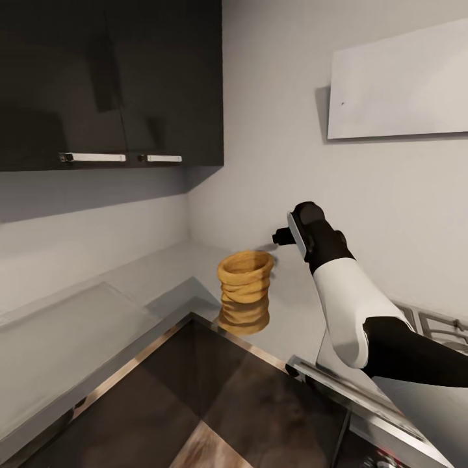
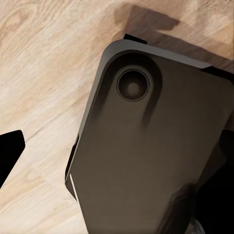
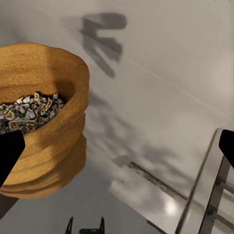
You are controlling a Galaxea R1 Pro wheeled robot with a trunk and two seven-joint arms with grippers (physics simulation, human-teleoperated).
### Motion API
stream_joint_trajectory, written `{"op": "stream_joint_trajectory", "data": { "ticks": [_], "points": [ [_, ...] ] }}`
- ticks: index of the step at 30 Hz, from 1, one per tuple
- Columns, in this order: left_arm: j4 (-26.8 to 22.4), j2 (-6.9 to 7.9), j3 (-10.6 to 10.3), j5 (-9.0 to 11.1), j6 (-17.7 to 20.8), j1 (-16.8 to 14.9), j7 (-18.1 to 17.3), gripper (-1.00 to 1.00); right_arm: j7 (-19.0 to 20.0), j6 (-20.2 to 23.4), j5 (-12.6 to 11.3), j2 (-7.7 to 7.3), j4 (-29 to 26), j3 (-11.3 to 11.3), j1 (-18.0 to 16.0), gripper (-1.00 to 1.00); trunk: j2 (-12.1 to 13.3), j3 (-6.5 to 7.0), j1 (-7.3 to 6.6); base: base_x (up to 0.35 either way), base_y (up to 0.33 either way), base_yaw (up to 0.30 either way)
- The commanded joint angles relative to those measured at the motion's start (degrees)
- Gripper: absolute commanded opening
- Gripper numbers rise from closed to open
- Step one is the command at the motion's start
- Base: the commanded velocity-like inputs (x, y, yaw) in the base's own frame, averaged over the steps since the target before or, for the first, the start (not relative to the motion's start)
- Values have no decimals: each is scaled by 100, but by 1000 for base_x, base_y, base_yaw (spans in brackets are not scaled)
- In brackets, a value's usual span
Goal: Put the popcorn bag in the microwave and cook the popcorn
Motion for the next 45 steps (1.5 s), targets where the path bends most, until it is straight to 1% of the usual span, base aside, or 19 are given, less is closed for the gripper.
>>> {"op": "stream_joint_trajectory", "data": {
  "ticks": [1, 11, 16, 18, 20, 24, 25, 29, 38, 45],
  "points": [
    [-5, 2, 34, 1, -11, 1, 6, 100, -6, 15, 12, 8, 0, -27, -6, 100, -4, -7, 1, 111, -68, 0],
    [-5, 5, 32, 1, -20, -2, 5, 100, -2, 15, -18, 8, 40, -24, 4, 100, -4, -7, 1, 196, -145, 0],
    [-5, 21, 32, 1, -20, -3, 5, 100, 73, 15, -33, 8, 259, -17, 14, 100, -4, -7, 1, 191, -137, 0],
    [-5, 22, 32, 1, -20, 0, 5, 100, 194, 15, -44, 8, 344, -17, 15, 100, -4, -7, 1, 149, -99, 0],
    [-5, 22, 32, 1, -20, -2, 5, 100, 421, 15, -43, 8, 437, -16, 15, 100, -4, -7, 1, 61, -37, 0],
    [-5, 23, 32, 1, -20, -3, 5, 100, 810, 15, -34, 8, 447, -14, 15, 100, -4, -7, 1, 17, -10, 0],
    [-5, 23, 32, 1, -20, -3, 5, 100, 842, 15, -33, 8, 425, -17, 15, 100, -4, -7, 1, 2, -1, 0],
    [-5, 23, 32, 1, -20, -2, 5, 100, 861, 15, -34, 8, 415, -23, 14, 100, -4, -7, 1, 1, -1, 121],
    [-5, 23, 32, 1, -20, -2, 5, 100, 855, 15, -26, 8, 423, -25, 15, 100, -4, -7, 1, 0, 0, 254],
    [-5, 23, 32, 1, -20, -3, 5, 100, 842, 15, 24, 8, 478, -25, 15, 100, -4, -7, 1, 0, 0, 49]
  ]
}}
